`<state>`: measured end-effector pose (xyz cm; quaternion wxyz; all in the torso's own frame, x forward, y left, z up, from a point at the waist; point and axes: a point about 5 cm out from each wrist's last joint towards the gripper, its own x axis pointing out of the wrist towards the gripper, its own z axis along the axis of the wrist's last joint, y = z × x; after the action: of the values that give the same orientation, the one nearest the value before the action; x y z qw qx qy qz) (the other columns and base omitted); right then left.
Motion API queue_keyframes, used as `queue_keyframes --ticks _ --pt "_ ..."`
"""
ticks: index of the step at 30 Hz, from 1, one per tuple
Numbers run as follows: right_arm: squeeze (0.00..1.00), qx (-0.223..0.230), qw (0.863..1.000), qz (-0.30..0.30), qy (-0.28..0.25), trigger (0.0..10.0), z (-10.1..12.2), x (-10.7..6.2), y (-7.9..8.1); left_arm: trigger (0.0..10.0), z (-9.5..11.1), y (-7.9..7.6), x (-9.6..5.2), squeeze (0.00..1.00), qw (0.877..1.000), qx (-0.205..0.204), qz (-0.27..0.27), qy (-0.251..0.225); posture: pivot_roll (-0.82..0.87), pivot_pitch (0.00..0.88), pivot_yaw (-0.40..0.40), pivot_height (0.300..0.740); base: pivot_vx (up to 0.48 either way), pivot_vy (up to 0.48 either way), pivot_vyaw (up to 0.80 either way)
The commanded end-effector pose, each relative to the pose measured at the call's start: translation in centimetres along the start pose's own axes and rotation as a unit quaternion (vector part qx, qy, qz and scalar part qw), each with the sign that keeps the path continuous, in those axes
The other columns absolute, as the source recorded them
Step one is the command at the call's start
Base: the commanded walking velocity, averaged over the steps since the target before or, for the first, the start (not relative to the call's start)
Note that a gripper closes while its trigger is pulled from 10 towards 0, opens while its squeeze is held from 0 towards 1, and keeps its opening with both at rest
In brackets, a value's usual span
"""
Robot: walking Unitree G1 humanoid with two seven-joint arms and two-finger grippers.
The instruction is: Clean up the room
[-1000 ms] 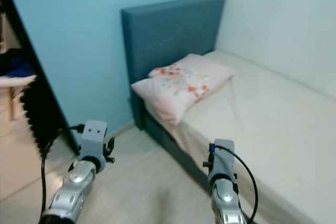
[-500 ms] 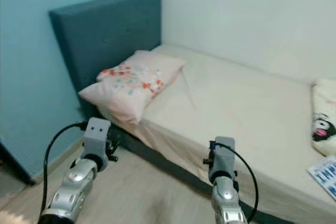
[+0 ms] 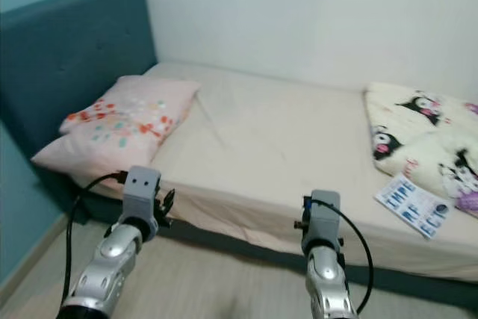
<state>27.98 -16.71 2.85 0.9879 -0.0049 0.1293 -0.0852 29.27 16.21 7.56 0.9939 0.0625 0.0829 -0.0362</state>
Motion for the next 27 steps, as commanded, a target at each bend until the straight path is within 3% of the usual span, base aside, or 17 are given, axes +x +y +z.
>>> queue_keyframes --ticks 1,7,17,27 --pt "0.0 0.0 1.0 -0.003 0.004 10.0 0.05 0.07 -0.18 10.0 0.05 -0.24 -0.08 0.0 1.0 -0.002 -0.007 -0.002 0.09 0.004 -0.063 0.74 0.0 0.0 -0.8" --pt "0.0 -0.001 1.0 0.002 -0.001 10.0 0.22 0.12 -0.2 10.0 0.19 -0.28 -0.1 0.0 1.0 -0.007 -0.007 -0.007 0.09 0.004 -0.068 0.74 0.0 0.0 -0.8" --pt "0.0 -0.021 0.999 0.036 -0.021 10.0 0.83 0.09 0.63 10.0 0.73 -0.37 -0.1 0.0 0.999 -0.026 -0.006 -0.025 0.09 0.004 -0.071 0.74 0.0 0.0 0.0" --pt "0.0 -0.02 0.999 0.032 -0.019 10.0 0.81 0.2 0.31 10.0 0.88 -0.52 -0.1 0.0 0.999 -0.033 -0.014 -0.03 0.09 0.002 -0.075 0.74 0.314 0.0 0.0"
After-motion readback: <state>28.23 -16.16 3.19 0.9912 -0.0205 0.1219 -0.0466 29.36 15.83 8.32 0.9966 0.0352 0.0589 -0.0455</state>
